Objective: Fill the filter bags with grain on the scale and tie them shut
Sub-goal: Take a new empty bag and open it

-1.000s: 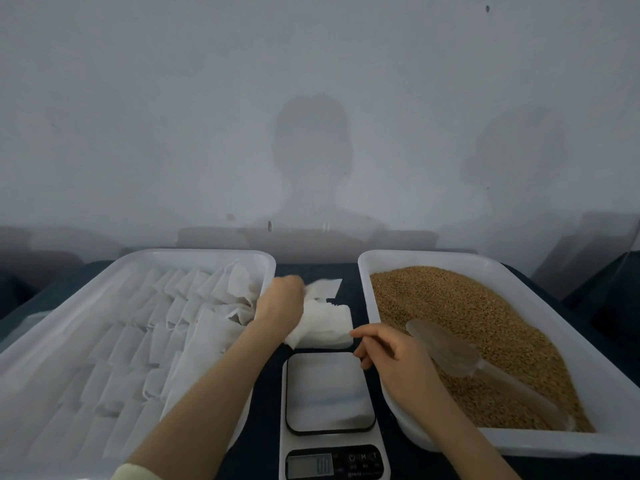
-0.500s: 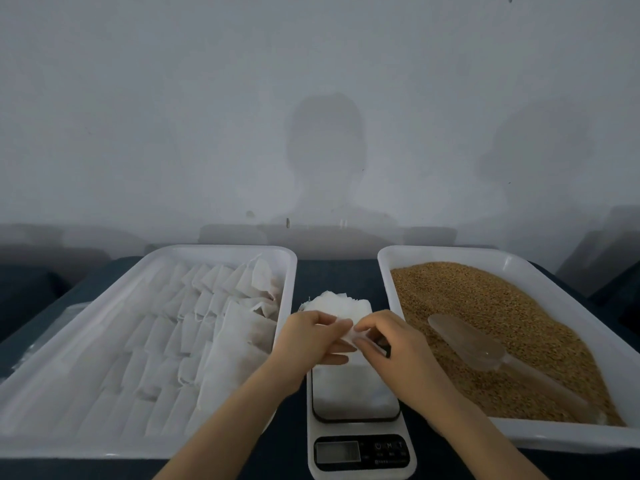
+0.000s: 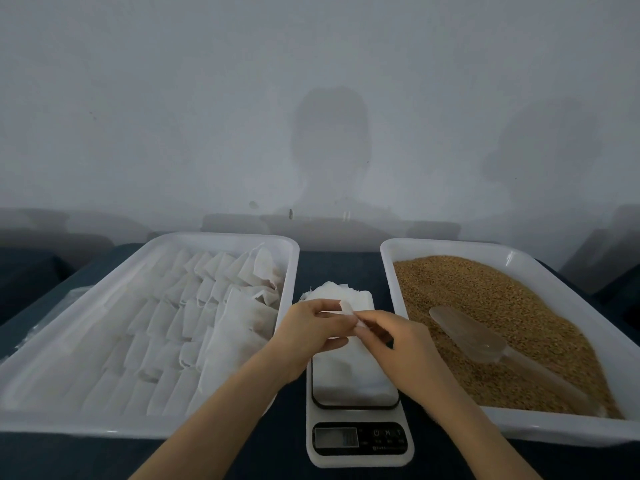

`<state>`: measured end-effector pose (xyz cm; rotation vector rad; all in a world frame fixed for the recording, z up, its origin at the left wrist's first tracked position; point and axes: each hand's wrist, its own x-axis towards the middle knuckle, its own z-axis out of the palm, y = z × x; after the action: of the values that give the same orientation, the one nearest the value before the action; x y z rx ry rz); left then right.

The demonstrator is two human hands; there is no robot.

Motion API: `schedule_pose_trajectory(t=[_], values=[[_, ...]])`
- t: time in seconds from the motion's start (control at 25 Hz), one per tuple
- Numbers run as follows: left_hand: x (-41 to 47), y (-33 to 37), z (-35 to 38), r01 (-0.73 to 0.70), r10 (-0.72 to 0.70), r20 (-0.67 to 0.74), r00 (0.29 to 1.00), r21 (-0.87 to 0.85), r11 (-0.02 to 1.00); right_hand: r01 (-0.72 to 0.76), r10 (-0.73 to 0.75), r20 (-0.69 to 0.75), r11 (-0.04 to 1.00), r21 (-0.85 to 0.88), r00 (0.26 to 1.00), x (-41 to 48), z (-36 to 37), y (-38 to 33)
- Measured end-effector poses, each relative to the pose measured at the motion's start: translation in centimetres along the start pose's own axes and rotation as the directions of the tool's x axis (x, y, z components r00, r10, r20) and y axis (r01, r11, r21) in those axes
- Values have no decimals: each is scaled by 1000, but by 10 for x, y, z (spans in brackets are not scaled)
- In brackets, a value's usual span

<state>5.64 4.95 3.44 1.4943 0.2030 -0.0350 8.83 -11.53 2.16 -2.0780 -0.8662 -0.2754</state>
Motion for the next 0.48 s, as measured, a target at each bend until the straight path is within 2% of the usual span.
schedule_pose_trajectory(t=[0.16, 0.32, 0.48], values=[[0, -2, 1, -88, 98, -70, 993, 132, 987, -55, 54, 46, 998, 29, 997, 1, -2, 3], [-1, -3, 2, -177, 206, -61, 977, 314, 933, -117, 110, 102, 991, 67, 989, 2, -4, 5], [-1, -2, 2, -204, 230, -40, 972, 339, 919, -153, 143, 120, 985, 85, 982, 3, -5, 6]])
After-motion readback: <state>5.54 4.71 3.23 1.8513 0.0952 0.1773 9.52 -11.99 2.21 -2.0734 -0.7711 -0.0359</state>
